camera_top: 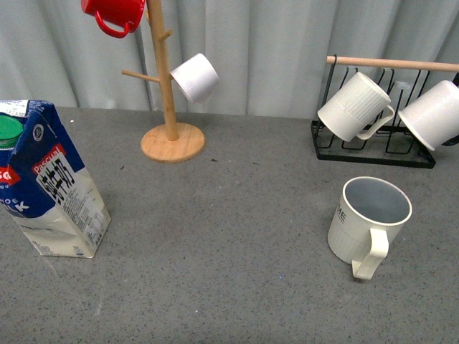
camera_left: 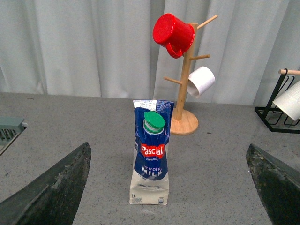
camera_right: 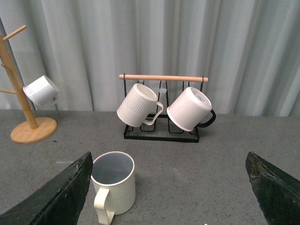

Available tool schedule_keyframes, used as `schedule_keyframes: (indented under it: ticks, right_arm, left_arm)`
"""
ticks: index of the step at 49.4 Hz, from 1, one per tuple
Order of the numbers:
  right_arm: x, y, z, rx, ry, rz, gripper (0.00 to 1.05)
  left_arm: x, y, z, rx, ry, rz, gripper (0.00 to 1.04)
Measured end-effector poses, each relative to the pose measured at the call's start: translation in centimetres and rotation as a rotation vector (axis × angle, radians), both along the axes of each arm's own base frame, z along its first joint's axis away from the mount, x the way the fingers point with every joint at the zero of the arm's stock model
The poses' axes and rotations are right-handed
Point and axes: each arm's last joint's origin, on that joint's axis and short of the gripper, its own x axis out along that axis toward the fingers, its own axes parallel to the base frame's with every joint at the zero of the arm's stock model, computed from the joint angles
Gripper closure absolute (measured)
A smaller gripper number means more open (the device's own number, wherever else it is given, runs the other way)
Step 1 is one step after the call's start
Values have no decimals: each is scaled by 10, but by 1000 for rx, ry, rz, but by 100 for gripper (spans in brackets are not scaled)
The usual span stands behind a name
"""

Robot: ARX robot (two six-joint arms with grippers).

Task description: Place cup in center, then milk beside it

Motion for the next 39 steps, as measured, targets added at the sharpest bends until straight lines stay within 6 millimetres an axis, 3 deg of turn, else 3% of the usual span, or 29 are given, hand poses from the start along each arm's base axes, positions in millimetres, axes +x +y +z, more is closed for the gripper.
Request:
schedule_keyframes:
  ticks: [39]
  right_arm:
    - [0,0,0,0,0,0,9]
  left_arm:
    - [0,0,0,0,0,0,7]
